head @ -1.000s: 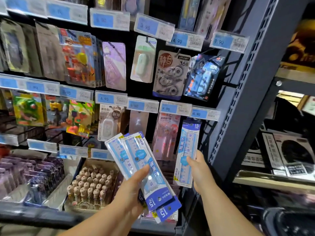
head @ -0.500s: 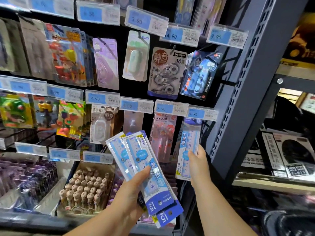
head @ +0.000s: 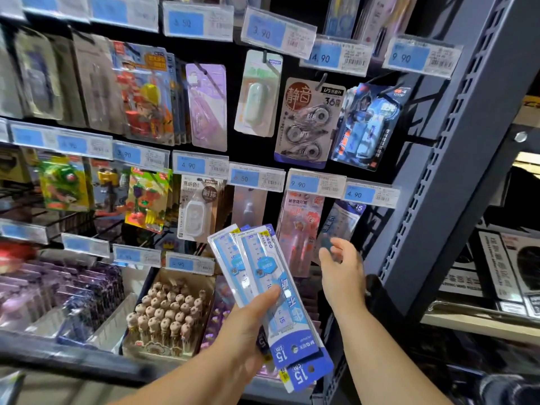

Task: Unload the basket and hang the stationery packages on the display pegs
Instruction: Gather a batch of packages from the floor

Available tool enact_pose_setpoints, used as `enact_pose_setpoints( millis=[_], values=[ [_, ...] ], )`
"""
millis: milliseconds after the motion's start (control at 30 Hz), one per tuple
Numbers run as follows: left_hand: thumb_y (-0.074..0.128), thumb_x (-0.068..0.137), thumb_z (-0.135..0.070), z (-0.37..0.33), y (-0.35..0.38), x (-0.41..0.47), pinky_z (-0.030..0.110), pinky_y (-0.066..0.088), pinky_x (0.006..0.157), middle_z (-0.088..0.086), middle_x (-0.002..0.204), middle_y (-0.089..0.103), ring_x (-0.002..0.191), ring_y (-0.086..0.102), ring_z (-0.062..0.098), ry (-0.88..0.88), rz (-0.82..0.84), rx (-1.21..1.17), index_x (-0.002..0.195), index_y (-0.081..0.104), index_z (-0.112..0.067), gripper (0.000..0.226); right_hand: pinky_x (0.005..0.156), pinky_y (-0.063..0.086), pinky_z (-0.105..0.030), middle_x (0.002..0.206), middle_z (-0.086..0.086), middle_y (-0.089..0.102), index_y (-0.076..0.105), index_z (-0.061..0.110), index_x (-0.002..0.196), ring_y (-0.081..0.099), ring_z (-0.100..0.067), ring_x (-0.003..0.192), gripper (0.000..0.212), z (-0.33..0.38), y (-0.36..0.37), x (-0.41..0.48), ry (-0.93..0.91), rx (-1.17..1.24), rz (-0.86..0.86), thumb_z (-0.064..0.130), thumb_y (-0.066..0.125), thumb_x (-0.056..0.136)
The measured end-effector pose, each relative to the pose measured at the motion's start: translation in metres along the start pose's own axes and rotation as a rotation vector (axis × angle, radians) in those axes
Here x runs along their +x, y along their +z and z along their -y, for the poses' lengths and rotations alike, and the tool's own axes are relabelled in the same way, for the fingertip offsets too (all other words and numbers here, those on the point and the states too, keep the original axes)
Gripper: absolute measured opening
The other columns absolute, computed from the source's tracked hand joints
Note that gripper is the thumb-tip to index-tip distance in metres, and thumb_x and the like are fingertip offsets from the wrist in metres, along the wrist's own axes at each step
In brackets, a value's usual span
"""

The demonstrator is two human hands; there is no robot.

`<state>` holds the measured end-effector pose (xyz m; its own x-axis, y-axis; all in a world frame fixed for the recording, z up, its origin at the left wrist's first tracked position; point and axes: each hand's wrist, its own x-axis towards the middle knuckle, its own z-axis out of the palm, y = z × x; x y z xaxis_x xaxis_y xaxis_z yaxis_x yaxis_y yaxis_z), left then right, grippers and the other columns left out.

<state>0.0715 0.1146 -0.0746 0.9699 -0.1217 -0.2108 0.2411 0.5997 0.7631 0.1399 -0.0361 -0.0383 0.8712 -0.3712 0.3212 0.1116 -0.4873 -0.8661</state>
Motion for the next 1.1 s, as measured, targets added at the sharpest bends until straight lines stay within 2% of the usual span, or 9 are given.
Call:
enact_pose_setpoints(
  millis=[33,100,167,267,400,533,700,867,1100],
  values=[
    [0.071,0.081,-0.020,0.000,0.000,0.000,0.052,0.056,0.083,0.016,0.101,0.075,0.089,0.072,0.034,0.007,0.003,-0.002,0.115,0.065,-0.014,0.035,0.079,0.049,-0.030,0.110,0.007,0.063,0.062,0.027,0.105,0.060,-0.017,0.101,0.012,0.004,0.000,-0.005,-0.029,0.066,0.080,0.031,0.056,0.096],
    [0.072,0.078,-0.020,-0.001,-0.001,0.000,0.052,0.056,0.084,0.017,0.104,0.074,0.093,0.071,0.035,0.020,0.014,-0.009,0.117,0.065,-0.013,0.040,0.071,0.051,-0.029,0.080,0.013,0.065,0.065,0.025,0.086,0.061,-0.007,0.080,0.012,0.010,-0.001,-0.013,-0.043,0.133,0.293,0.032,0.060,0.094],
    [0.070,0.080,-0.019,-0.001,-0.002,-0.001,0.049,0.058,0.080,0.018,0.107,0.073,0.093,0.071,0.035,0.022,0.035,-0.006,0.119,0.064,-0.013,0.041,0.061,0.046,-0.019,0.070,0.014,0.063,0.065,0.021,0.084,0.058,0.000,0.067,0.013,0.014,-0.001,-0.020,-0.053,0.136,0.476,0.031,0.065,0.091],
    [0.068,0.086,-0.018,0.000,-0.005,-0.002,0.051,0.057,0.085,0.019,0.110,0.072,0.099,0.070,0.037,0.026,0.049,-0.006,0.124,0.062,-0.014,0.039,0.056,0.042,-0.013,0.063,0.014,0.053,0.065,0.016,0.084,0.049,0.002,0.056,0.011,0.013,0.002,-0.026,-0.093,0.101,0.551,0.023,0.074,0.084],
    [0.068,0.085,-0.021,0.000,-0.010,-0.004,0.059,0.049,0.097,0.019,0.115,0.070,0.109,0.065,0.041,0.021,0.054,-0.005,0.128,0.060,-0.015,0.043,0.064,0.051,-0.023,0.073,0.000,0.062,0.068,0.020,0.085,0.058,-0.006,0.066,0.014,0.016,0.005,-0.029,-0.061,0.036,0.614,0.030,0.076,0.082],
    [0.064,0.088,-0.024,-0.004,-0.014,-0.008,0.054,0.055,0.089,0.018,0.115,0.070,0.106,0.067,0.039,0.003,0.072,-0.023,0.125,0.061,-0.017,0.039,0.083,0.054,-0.047,0.091,-0.010,0.071,0.065,0.019,0.080,0.067,-0.023,0.082,0.016,0.018,0.009,-0.033,-0.028,0.033,0.637,0.032,0.066,0.090],
    [0.066,0.076,-0.040,-0.007,-0.019,-0.008,0.051,0.058,0.083,0.014,0.112,0.072,0.102,0.070,0.035,-0.016,0.040,0.004,0.127,0.060,-0.020,0.055,0.085,0.055,-0.045,0.099,-0.008,0.071,0.060,0.013,0.087,0.068,-0.024,0.093,0.021,0.022,0.012,-0.037,0.012,0.000,0.664,0.030,0.055,0.098],
    [0.061,0.071,-0.054,-0.005,-0.021,-0.008,0.045,0.061,0.072,0.015,0.108,0.073,0.095,0.072,0.032,-0.073,0.025,-0.029,0.125,0.060,-0.020,0.064,0.080,0.055,-0.043,0.097,-0.011,0.072,0.059,0.006,0.097,0.070,-0.021,0.083,0.028,0.023,0.014,-0.041,0.075,0.030,0.667,0.033,0.053,0.099],
    [0.060,0.088,-0.044,-0.007,-0.014,-0.008,0.044,0.059,0.069,0.017,0.099,0.075,0.079,0.074,0.031,-0.092,0.016,-0.110,0.121,0.062,-0.016,0.044,0.078,0.058,-0.043,0.092,-0.009,0.074,0.069,0.015,0.090,0.072,-0.025,0.083,0.016,0.028,0.016,-0.042,0.087,0.086,0.588,0.025,0.059,0.097]
  ],
)
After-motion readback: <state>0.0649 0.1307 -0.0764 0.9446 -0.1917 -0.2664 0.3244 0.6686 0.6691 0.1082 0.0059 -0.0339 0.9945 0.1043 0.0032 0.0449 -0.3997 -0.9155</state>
